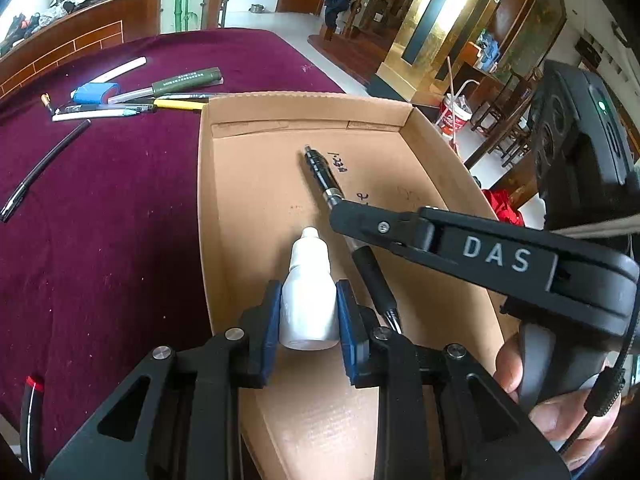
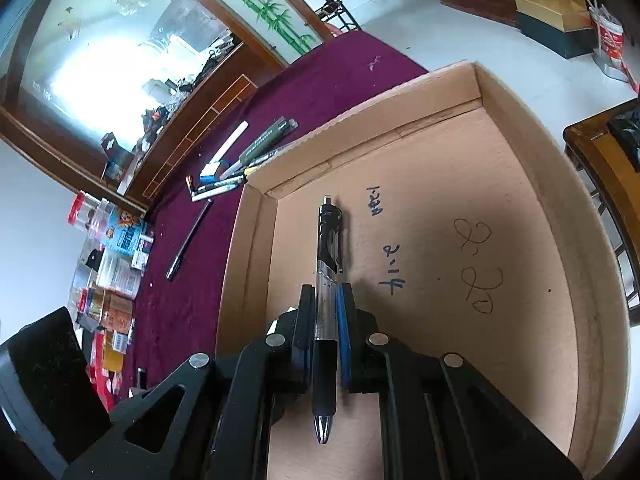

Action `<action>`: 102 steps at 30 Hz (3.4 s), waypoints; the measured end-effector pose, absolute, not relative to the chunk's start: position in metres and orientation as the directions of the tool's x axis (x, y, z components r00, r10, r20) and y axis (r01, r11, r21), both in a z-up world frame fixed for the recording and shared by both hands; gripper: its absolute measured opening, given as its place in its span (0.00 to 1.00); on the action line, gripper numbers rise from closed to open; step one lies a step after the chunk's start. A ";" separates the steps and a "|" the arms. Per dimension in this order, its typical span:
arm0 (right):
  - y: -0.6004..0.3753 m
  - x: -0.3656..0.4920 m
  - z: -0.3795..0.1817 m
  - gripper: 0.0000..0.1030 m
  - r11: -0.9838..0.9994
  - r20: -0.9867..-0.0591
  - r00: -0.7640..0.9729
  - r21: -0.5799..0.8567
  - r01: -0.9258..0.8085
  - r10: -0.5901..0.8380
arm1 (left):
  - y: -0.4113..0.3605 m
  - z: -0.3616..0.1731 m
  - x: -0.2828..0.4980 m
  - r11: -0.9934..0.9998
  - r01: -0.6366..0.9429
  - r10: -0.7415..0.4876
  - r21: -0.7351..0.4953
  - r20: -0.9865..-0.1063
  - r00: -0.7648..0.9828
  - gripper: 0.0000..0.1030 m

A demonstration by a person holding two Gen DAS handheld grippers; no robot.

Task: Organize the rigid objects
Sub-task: 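Open left tool to drop the bottle in the tray while right tool releases the pen, then return left tool to the table and grasp two black markers together, then grasp the black tape roll with right tool while left tool holds the markers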

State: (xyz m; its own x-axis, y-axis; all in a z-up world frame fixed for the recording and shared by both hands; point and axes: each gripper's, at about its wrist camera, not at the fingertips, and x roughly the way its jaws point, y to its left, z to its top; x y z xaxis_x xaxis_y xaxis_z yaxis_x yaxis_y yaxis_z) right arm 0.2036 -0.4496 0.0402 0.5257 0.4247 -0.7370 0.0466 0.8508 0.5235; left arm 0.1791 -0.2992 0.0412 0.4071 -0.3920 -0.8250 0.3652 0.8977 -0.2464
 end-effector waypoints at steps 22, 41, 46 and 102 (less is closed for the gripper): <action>-0.450 0.188 0.060 0.11 0.856 -0.708 0.567 0.517 0.011 0.420 | -0.291 0.046 0.170 0.897 0.360 -0.396 -0.255 -0.826 0.402 0.27; -0.418 0.158 0.096 0.27 0.843 -0.571 0.669 0.514 -0.159 0.475 | -0.167 0.106 0.078 0.902 0.320 -0.425 -0.288 -0.719 0.550 0.44; -0.401 0.150 0.102 0.28 0.842 -0.547 0.670 0.487 -0.232 0.501 | -0.116 0.106 0.057 0.932 0.255 -0.362 -0.259 -0.720 0.593 0.44; -0.224 0.050 0.043 0.64 0.579 -0.838 0.250 0.093 -0.810 0.485 | 0.029 0.008 0.046 0.999 -0.037 0.020 -0.004 -0.794 0.608 0.36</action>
State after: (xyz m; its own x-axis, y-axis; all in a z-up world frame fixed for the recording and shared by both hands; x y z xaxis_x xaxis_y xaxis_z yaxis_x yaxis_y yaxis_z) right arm 0.0505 -0.2237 0.0429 0.2503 0.4848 -0.8380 -0.8098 0.5792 0.0932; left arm 0.0459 0.0290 0.0082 0.6081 0.0198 -0.7936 -0.0371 0.9993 -0.0035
